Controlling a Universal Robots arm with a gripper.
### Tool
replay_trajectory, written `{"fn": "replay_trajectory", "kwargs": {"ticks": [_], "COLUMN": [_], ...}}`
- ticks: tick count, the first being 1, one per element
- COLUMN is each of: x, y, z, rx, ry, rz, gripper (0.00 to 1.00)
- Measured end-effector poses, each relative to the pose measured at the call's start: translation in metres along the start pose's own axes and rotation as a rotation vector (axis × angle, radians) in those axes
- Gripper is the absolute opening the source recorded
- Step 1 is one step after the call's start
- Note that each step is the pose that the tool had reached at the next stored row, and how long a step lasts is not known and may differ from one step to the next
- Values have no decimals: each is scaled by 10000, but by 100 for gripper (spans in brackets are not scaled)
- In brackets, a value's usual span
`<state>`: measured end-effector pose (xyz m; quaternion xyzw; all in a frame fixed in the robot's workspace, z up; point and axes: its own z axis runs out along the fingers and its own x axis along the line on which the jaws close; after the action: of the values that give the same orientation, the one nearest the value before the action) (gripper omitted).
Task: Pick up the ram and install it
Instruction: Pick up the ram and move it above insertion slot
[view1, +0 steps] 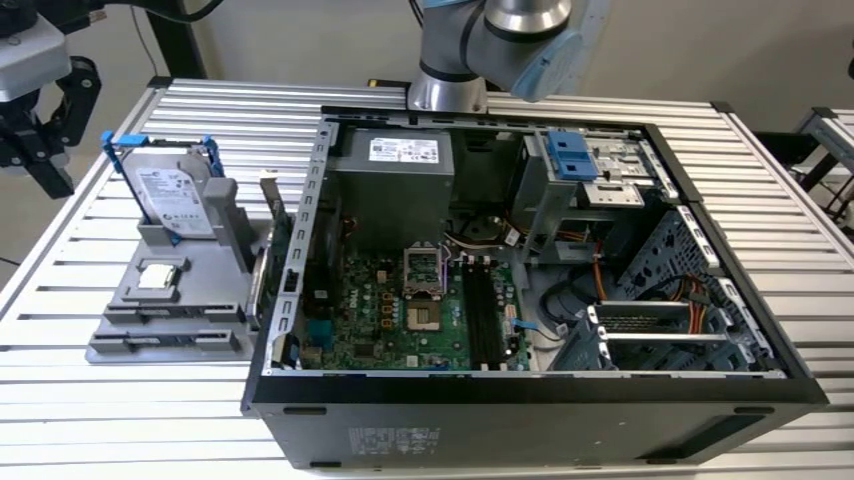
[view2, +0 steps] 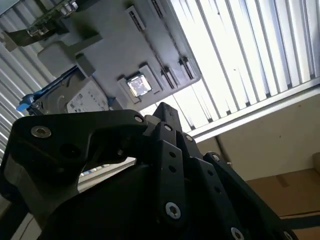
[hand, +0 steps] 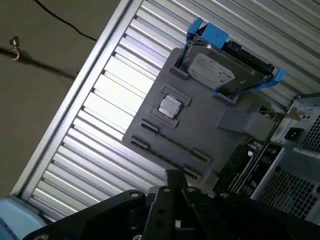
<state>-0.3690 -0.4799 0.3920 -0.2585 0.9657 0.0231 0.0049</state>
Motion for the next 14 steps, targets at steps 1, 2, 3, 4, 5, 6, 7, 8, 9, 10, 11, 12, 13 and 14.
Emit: {"fn": "replay_trajectory", "kwargs": {"ticks": [1, 2, 3, 4, 5, 6, 7, 8, 9, 10, 11, 12, 13, 14], "x": [0, -1, -2, -3, -3, -3, -3, -3, -3, -3, -3, -3, -3, -3], "y": [0, 1, 3, 5, 5, 6, 6, 7, 7, 7, 6, 6, 6, 6], "z": [0, 0, 0, 0, 0, 1, 1, 1, 0, 1, 1, 1, 1, 0], "rx": [0, 0, -1, -3, -6, -10, -14, -17, -21, -24, -26, -29, -31, -34], "ry": [0, 0, 2, 7, 13, 20, 28, 36, 44, 52, 60, 68, 77, 85], "rz": [-2, -4, -47, -152, -309, -487, -666, -850, -1035, -1213, -1396, -1580, -1766, -1945], "gripper": [0, 0, 0, 0, 0, 0, 0, 0, 0, 0, 0, 0, 0, 0]}}
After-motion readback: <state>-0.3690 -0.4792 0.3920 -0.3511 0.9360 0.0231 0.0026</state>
